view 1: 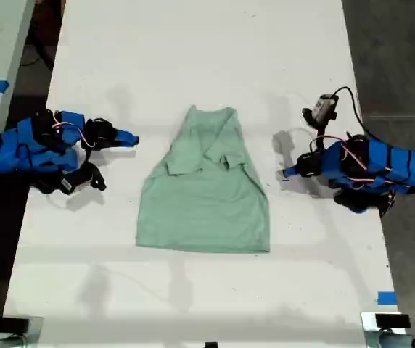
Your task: Fold t shirt
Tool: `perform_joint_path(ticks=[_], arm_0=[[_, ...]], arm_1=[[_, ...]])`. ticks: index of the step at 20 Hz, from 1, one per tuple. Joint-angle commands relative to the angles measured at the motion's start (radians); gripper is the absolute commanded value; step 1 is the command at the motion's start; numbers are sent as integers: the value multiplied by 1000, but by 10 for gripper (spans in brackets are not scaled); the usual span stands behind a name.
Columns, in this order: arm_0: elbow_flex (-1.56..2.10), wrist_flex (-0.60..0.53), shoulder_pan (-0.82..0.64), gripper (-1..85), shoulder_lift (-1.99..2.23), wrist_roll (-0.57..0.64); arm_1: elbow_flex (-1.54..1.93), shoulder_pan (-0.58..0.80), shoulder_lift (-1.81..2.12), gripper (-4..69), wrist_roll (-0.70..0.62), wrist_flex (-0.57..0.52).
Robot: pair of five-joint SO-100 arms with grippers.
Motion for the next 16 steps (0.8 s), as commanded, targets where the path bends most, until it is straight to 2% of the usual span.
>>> perform_joint_path(ticks=[1, 12, 13, 15, 16], arm_0=[[37, 3, -5, 44, 6, 8], [37, 3, -5, 44, 6, 8], [37, 3, -5, 44, 6, 8], [37, 3, -5, 44, 6, 8], [37, 3, -5, 44, 6, 8]], arm_1=[[43, -31, 5, 11, 11, -6], [43, -41, 8, 10, 28, -8], [9, -100, 11, 8, 3, -25], [-104, -212, -20, 4, 15, -170], [-169, -229, -150, 4, 123, -192]])
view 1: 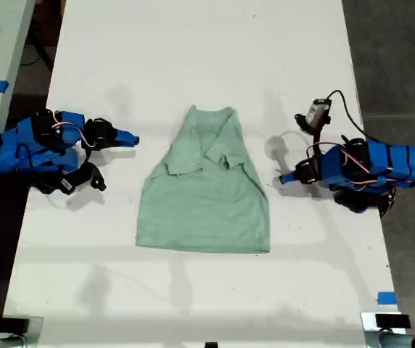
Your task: Fold t shirt
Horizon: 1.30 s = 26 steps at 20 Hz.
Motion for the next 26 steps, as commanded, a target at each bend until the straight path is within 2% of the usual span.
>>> perform_joint_path(ticks=[1, 3, 5, 7, 9, 11, 12, 14, 15, 16, 18, 20, 22, 23, 26], arm_0=[[37, 3, -5, 44, 6, 8], [37, 3, -5, 44, 6, 8], [37, 3, -5, 44, 6, 8], [37, 3, -5, 44, 6, 8], [37, 3, -5, 44, 6, 8], [37, 3, -5, 44, 6, 8], [37, 3, -5, 44, 6, 8], [37, 3, -5, 44, 6, 8], [37, 3, -5, 44, 6, 8], [37, 3, -5, 44, 6, 8], [37, 3, -5, 44, 6, 9], [37, 3, -5, 44, 6, 9], [37, 3, -3, 44, 6, 9], [37, 3, -3, 44, 6, 9], [37, 3, -3, 44, 6, 9]], arm_1=[[-221, -92, -356, 3, 202, -114], [-535, -193, -927, 21, 350, -114], [-827, -261, -1325, 183, 462, -43], [-937, -296, -1514, 210, 569, 12], [-916, -311, -1582, 224, 615, -20], [-847, -313, -1595, 228, 615, -127], [-805, -307, -1598, 215, 615, -176], [-741, -279, -1605, 75, 575, -308], [-738, -272, -1621, 69, 540, -362], [-758, -267, -1647, 13, 518, -370], [-779, -267, -1660, 14, 525, -314], [-767, -272, -1525, 13, 609, -144], [-753, -245, -1321, 8, 623, 2], [-779, -212, -1264, 6, 572, 34], [-1025, -150, -1391, 6, 379, 18]])
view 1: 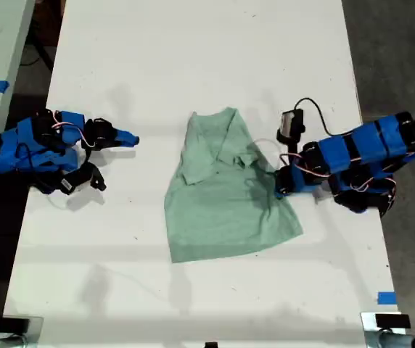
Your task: Fold t shirt
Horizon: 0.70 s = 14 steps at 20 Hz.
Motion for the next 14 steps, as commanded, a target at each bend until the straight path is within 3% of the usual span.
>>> perform_joint_path(ticks=[1, 4, 5, 6, 8, 13, 14], arm_0=[[37, 3, -3, 44, 6, 9], [37, 3, -3, 44, 6, 9], [37, 3, -2, 44, 6, 9], [37, 3, -2, 44, 6, 9], [37, 3, -2, 44, 6, 9], [37, 3, -2, 44, 6, 9], [37, 3, -2, 44, 6, 9]], arm_1=[[-313, 18, -156, 6, -146, -6], [-689, -25, -532, 5, -238, -2], [-787, -38, -635, 38, -242, 17], [-861, -46, -696, 221, -242, 52], [-902, -51, -646, 373, -247, 109], [-746, 9, -256, 373, -235, 296], [-621, 40, -153, 339, -213, 310]])
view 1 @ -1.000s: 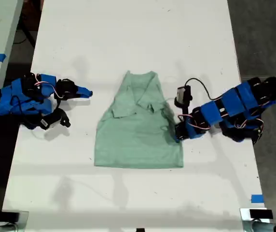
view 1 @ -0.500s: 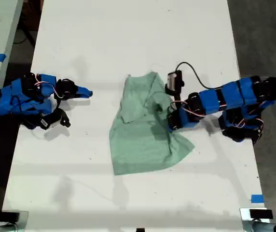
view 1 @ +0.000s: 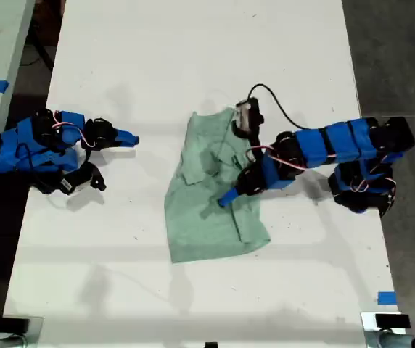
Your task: Fold t shirt
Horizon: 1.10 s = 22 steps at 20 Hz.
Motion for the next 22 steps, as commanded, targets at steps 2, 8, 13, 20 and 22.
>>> perform_joint_path(ticks=[2, 8, 13, 20, 22], arm_0=[[37, 3, -2, 44, 6, 9], [37, 3, -2, 45, 5, 17], [37, 3, -2, 47, 5, 18], [37, 3, 0, 47, 3, 18], [37, 3, 0, 47, 3, 18]], arm_1=[[506, 130, 506, 103, 54, -26], [1491, 253, 1706, 32, -232, -150], [1689, 328, 1727, 33, -549, -227], [1687, 327, 1727, 29, -552, -222], [1687, 327, 1727, 29, -552, -222]])
